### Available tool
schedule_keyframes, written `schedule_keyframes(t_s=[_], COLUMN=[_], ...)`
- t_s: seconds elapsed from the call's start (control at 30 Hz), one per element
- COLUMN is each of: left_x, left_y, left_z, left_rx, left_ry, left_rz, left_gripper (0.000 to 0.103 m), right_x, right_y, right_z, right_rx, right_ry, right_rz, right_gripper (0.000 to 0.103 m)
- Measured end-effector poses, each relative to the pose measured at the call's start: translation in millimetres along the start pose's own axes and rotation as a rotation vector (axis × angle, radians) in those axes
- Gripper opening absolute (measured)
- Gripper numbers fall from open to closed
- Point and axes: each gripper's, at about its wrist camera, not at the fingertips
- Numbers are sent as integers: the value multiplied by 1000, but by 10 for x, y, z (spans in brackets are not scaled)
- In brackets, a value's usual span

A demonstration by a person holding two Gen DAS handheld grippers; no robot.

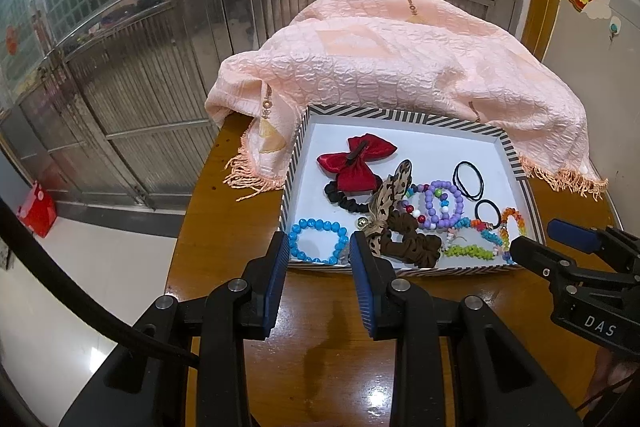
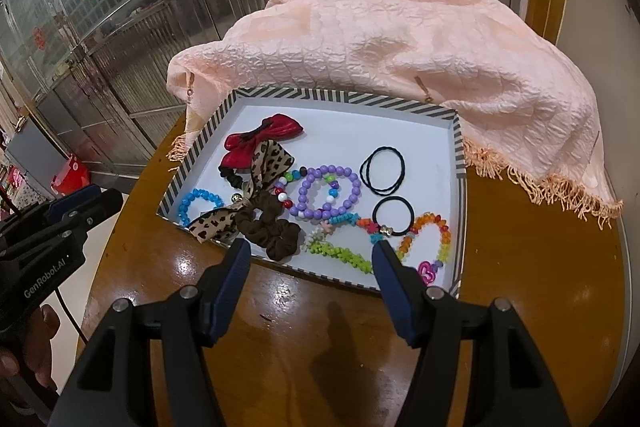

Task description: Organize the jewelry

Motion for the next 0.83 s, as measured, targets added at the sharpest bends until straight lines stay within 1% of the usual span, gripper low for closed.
schedule_keyframes(t_s=[0.57,0.83], left_x=[26,43], left_y=[32,16], left_z=[-19,-25], left_rx=[-18,-4], left_ry=[-7,-4], left_rz=[0,-8], left_gripper=[17,17], right_x=[-14,-10], right_y=[46,45], right_z=[18,12], right_rx=[-11,-8], right_ry=[-3,-1], right_rz=[4,7], right_gripper=[67,67])
Point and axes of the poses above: each gripper's, at about its wrist camera, not at the fingertips, and y roughly the way its jaws point, x to its right, z to its top, and after that the axes turned 6 degrees about -x, right-handed
